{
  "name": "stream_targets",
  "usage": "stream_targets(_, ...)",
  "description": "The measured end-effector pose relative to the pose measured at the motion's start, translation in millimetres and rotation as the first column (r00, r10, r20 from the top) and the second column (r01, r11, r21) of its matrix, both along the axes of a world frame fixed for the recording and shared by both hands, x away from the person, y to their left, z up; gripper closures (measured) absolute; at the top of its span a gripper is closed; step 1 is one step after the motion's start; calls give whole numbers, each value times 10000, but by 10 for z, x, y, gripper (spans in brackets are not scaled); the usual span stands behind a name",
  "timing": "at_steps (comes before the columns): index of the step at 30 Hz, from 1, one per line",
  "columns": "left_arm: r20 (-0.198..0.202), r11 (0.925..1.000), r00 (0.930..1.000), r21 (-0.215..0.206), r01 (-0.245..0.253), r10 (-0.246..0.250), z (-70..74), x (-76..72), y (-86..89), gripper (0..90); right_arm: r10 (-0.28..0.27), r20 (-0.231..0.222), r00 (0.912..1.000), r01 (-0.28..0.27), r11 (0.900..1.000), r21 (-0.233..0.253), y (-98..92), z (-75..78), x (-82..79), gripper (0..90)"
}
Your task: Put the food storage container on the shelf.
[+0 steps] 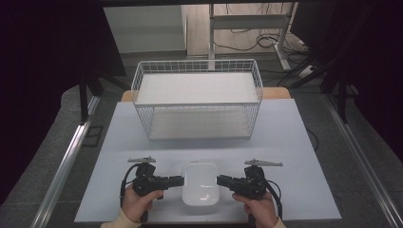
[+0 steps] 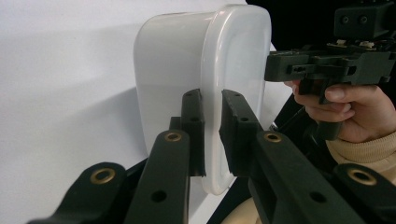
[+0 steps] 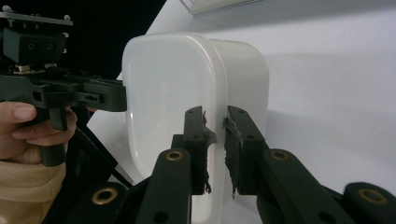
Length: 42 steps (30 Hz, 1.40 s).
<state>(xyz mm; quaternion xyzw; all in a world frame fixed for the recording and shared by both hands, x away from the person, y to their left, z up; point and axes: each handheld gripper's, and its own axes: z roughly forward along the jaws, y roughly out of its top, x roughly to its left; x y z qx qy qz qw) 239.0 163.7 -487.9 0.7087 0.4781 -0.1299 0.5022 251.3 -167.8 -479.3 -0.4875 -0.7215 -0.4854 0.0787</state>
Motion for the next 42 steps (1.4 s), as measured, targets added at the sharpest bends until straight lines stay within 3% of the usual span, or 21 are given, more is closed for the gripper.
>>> stream_targets(14,868,9998,9962,158,75,-88,249,54,23,806,133,807,9966,-140,9999,79,11,188,46,791)
stream_targets(33,1857,9994,9826,355,-40,-27,683,375,58,808,194,1830,9829,-220,9997,125,63,568,405,788)
stream_targets(42,2191,9997,9757,227,-69,18,849,472,61,809,306,2218,9746,-304,9995,-42,71,773,508,788)
